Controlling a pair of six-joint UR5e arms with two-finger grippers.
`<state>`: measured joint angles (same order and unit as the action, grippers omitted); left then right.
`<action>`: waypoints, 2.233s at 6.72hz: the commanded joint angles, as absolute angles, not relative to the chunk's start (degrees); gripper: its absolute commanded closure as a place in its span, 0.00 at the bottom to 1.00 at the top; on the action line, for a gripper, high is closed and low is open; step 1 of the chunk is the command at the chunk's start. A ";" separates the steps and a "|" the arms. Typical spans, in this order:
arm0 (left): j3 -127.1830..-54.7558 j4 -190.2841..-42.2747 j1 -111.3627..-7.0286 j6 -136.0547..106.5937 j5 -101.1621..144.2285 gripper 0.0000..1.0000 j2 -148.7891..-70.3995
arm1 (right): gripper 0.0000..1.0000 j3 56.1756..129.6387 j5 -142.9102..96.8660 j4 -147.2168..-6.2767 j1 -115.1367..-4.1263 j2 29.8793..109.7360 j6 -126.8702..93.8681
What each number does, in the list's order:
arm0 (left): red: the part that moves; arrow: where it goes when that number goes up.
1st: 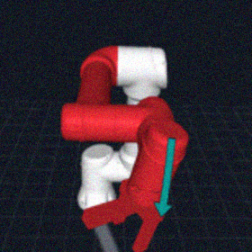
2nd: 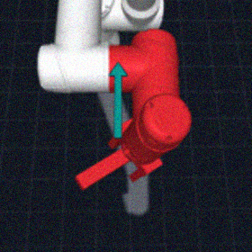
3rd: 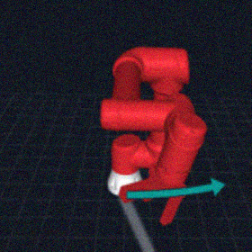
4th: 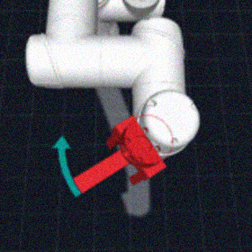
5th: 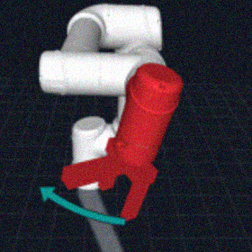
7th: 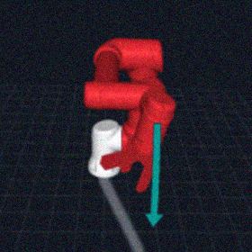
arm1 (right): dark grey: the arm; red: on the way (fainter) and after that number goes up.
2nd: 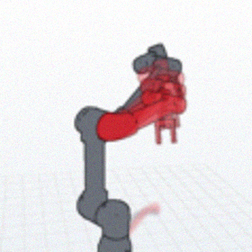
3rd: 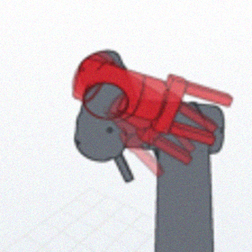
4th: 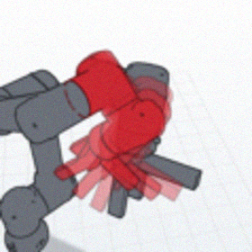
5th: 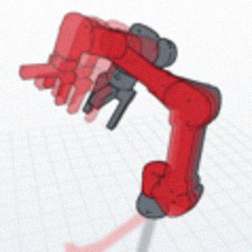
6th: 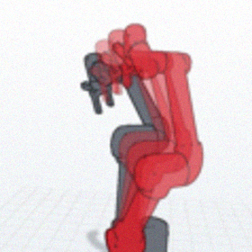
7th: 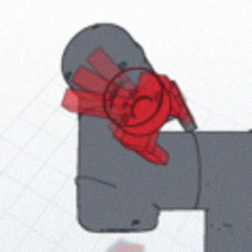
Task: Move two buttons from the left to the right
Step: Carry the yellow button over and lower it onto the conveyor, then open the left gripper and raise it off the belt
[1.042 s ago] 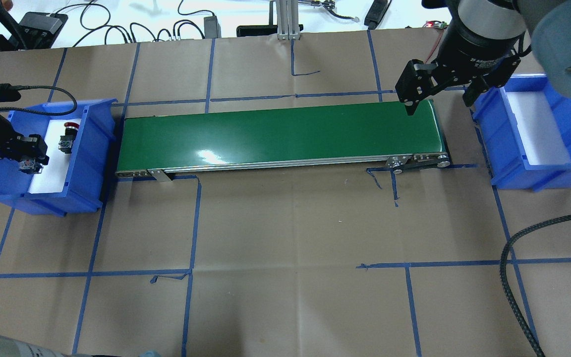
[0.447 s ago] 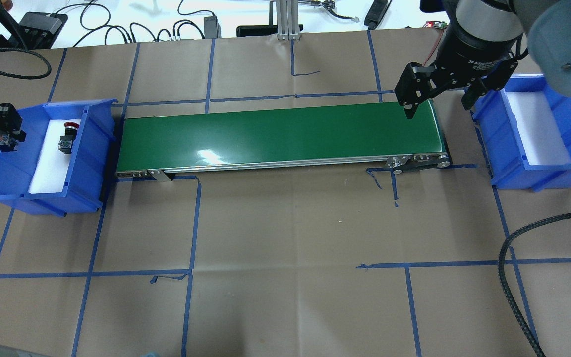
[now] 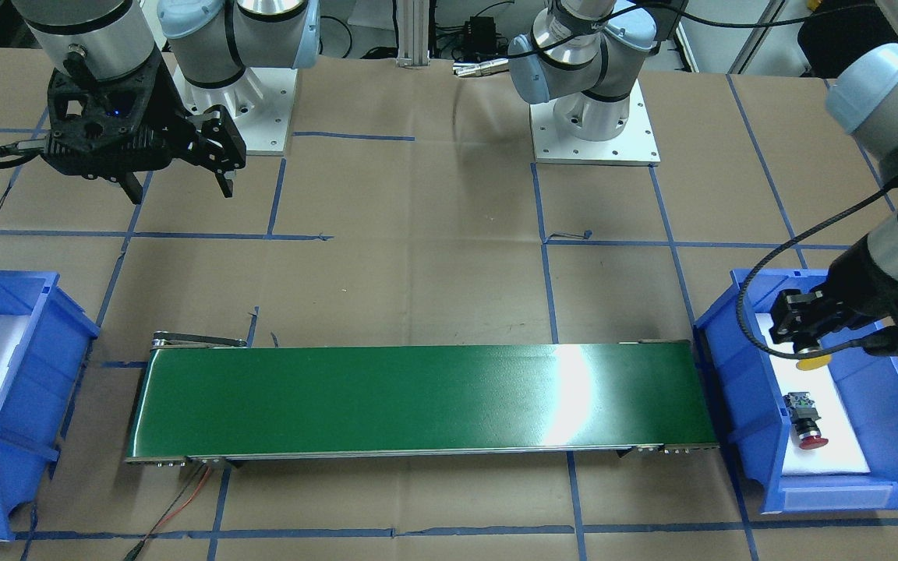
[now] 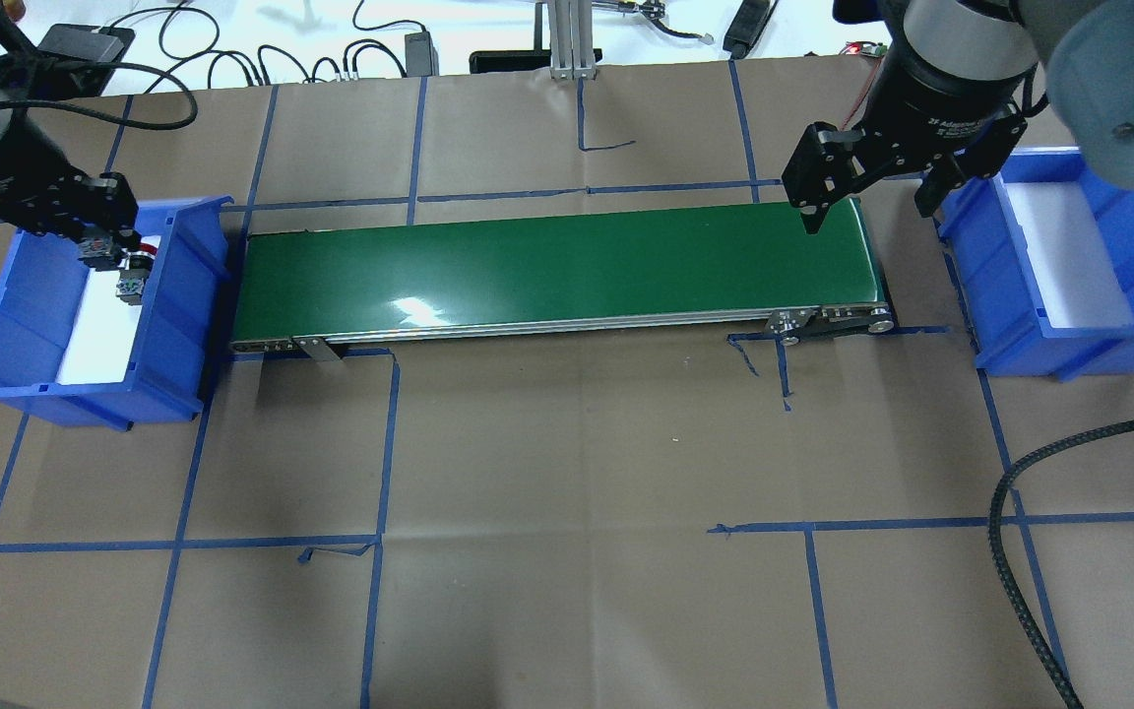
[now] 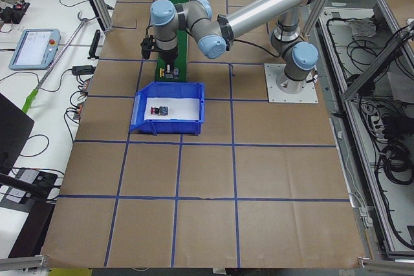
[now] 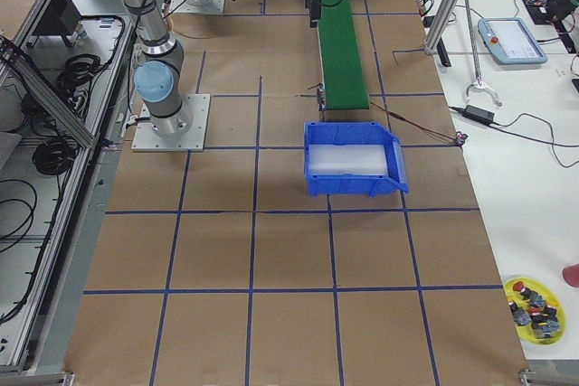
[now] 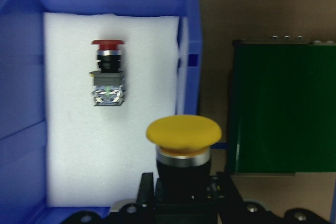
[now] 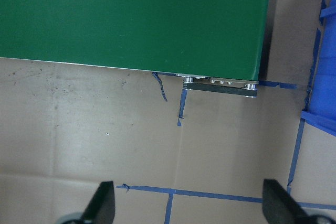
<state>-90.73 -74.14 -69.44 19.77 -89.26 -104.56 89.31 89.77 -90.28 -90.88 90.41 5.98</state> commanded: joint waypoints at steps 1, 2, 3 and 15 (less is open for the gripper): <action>-92.10 -73.83 -79.32 8.85 -89.38 0.89 -105.64 | 0.00 89.21 89.56 -90.35 -90.88 90.26 5.98; -92.46 -73.48 -82.32 7.14 -89.38 0.89 -106.78 | 0.00 89.21 89.56 -90.53 -90.88 90.26 5.98; -92.81 -72.35 -82.88 7.55 -89.38 0.89 -108.44 | 0.00 89.30 89.56 -90.61 -90.88 90.26 5.98; -94.15 -67.18 -82.62 9.23 -89.74 0.00 -104.53 | 0.00 89.65 89.47 -91.05 -90.88 90.26 5.98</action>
